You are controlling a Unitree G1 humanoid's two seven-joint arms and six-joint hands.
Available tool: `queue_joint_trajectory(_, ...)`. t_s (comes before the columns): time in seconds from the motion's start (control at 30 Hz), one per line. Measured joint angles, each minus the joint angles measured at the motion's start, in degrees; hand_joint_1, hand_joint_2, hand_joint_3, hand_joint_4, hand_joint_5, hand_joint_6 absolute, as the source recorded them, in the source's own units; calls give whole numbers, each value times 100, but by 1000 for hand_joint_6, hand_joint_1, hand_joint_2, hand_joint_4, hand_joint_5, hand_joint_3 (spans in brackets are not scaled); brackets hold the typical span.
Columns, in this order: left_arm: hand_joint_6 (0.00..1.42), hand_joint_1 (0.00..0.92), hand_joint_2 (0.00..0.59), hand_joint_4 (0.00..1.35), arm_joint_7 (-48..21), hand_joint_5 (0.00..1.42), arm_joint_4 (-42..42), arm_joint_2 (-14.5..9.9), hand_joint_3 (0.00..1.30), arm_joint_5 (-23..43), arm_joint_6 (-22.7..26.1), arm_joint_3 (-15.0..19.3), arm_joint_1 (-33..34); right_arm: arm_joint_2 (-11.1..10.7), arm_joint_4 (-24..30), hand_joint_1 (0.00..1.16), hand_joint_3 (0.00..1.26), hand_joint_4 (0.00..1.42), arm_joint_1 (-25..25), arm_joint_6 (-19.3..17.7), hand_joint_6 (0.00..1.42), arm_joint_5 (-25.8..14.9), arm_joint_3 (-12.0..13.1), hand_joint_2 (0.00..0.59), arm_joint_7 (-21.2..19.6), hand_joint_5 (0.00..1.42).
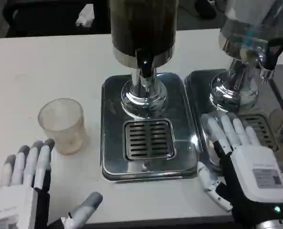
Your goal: Grasp the cup under the faucet to collect the drink, then remove the cup.
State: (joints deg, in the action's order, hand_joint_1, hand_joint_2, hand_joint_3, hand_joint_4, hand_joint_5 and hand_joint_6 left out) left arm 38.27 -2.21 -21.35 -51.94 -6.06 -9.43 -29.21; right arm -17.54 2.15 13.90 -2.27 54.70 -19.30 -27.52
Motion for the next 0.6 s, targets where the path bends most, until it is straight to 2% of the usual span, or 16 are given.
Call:
queue_joint_trajectory(0.43, 0, 0, 126, 0, 0, 0, -3, 21, 0, 30, 5, 2, 1, 1, -15, 89, 74, 0, -4, 0, 0, -8, -3, 566, 1, 0)
queue_joint_trajectory(0.6, 0, 0, 82, 0, 2, 0, 93, -13, 0, 246, -124, 136, 120, 1, -15, 91, 74, 0, -28, 19, 0, 6, -10, 566, 12, 0)
